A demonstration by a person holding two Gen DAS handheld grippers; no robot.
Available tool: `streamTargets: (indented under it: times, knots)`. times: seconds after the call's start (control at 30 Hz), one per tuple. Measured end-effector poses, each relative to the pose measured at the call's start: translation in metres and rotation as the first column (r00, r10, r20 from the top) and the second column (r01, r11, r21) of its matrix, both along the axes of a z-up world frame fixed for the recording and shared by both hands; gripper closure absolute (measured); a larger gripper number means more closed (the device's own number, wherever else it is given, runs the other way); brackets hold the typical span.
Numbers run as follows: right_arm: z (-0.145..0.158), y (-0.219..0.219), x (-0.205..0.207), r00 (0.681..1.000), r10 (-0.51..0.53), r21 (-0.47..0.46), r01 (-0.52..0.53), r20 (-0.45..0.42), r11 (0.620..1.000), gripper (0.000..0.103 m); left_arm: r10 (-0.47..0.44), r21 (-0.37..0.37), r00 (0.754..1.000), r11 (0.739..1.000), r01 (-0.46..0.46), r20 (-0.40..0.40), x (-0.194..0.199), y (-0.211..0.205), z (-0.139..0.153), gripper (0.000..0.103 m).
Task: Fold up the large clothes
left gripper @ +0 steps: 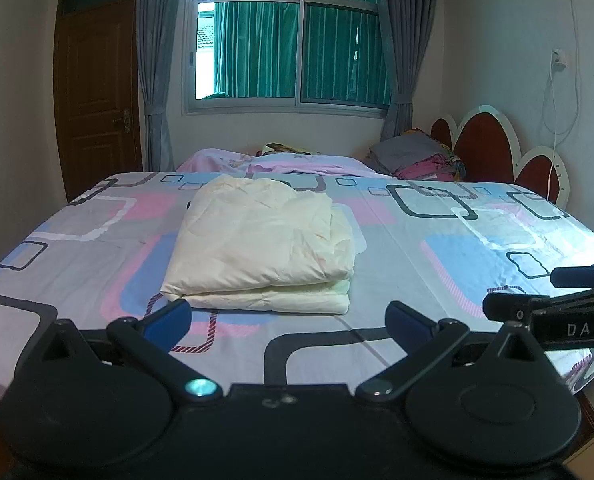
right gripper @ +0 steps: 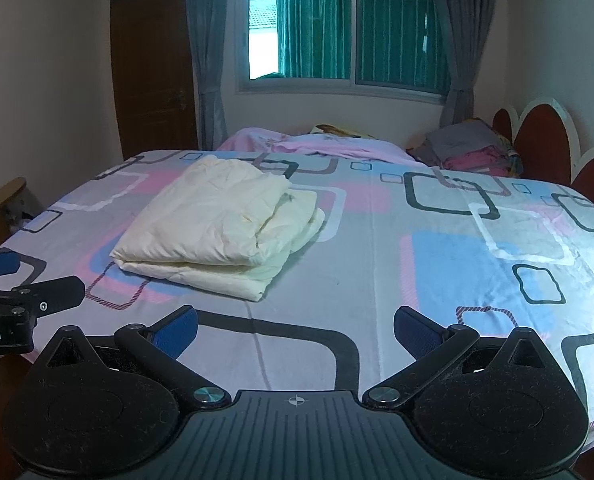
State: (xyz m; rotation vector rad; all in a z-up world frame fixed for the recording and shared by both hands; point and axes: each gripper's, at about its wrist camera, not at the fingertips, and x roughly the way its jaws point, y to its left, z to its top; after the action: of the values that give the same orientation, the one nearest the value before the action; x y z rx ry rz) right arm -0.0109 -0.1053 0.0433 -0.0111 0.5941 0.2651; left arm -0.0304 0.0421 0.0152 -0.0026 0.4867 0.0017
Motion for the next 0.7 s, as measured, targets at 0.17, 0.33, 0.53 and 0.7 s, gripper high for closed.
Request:
streamTargets:
  times: [0.17,0.33,0.53,0.7]
  knots:
    - [0.0003,-0.0001,0.0003,1.000,0.002,-0.003,-0.002,0.002,1.000,0.000,0.001,0.001,1.000,1.000,-0.001,0.003,0.0005,-0.0007,-0.0005,0.000]
    - [0.0010,-0.0013,0.0001,1.000,-0.001,-0.006,0.001,0.010,1.000,0.000,-0.001,0.003,1.000,1.000,0.001,0.004,0.0010,-0.0017,-0.0005,0.000]
    - [0.0000,-0.0056,0.0011,1.000,0.000,-0.002,0.000,0.006,1.000,0.000,-0.005,0.007,1.000,1.000,0.005,0.004,0.0027,-0.0044,-0.0002,0.000]
    - [0.0007,-0.0080,0.0014,1.000,0.000,0.000,0.000,0.007,1.000,0.000,-0.005,0.007,1.000,1.000,0.005,0.003,0.0030,-0.0042,-0.0002,0.000]
